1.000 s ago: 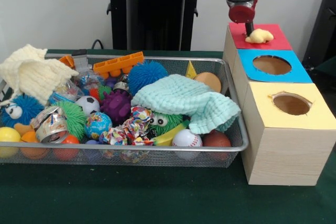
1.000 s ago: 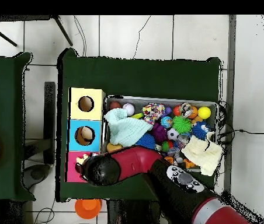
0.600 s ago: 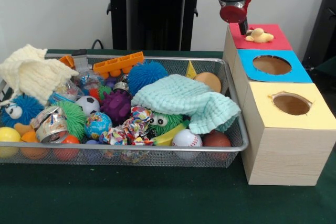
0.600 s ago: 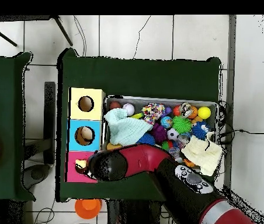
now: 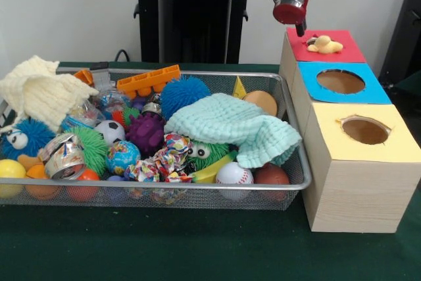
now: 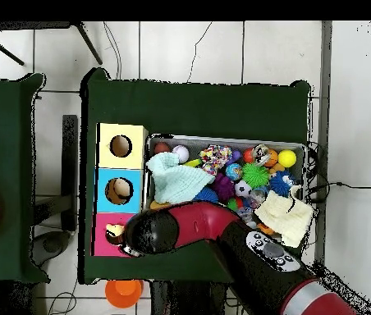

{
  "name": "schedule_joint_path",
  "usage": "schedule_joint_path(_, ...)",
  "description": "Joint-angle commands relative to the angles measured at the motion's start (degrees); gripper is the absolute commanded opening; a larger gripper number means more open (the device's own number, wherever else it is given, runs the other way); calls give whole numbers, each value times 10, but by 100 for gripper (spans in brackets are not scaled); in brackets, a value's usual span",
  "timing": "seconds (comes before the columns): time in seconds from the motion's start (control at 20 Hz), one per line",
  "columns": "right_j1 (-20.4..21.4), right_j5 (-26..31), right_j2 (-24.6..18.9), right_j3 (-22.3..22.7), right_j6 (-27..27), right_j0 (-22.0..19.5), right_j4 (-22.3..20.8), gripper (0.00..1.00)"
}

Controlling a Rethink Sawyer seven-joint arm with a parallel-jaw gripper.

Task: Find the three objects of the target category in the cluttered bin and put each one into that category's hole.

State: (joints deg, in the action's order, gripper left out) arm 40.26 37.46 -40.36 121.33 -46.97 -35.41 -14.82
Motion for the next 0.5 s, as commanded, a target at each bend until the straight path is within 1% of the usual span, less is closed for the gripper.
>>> schedule_joint_path(0.05,-3,-2,-42,-49,-46,-29,36,0)
schedule_joint_path(0.3,-8,-51,-68,-39,-53,-52,35,0)
schedule_joint_path(0.5,-11,-66,-81,-38,-54,-67,33,0)
